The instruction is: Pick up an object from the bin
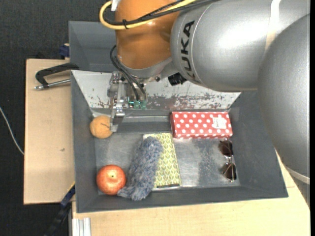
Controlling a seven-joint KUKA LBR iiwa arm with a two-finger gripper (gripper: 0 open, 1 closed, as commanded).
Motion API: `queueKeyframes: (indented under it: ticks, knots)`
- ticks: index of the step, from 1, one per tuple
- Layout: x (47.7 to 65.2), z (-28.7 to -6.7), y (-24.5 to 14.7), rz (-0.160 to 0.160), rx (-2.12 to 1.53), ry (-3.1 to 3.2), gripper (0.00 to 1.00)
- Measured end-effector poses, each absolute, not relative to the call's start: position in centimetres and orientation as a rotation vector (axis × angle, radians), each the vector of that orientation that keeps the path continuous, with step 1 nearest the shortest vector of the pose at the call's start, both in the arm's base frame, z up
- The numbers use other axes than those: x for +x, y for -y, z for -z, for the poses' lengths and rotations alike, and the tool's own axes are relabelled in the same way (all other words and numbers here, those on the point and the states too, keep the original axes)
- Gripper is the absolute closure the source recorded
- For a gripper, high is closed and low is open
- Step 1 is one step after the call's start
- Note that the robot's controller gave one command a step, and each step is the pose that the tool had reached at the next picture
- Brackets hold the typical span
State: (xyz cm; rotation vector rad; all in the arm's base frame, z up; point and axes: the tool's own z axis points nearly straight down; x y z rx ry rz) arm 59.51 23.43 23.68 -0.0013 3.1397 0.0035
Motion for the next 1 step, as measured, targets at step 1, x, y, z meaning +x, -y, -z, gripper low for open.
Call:
queueKeyframes:
  ticks: [1]
  knots:
    - [59.53, -23.68, -23.38, -0.004, 0.000, -3.140, 0.00]
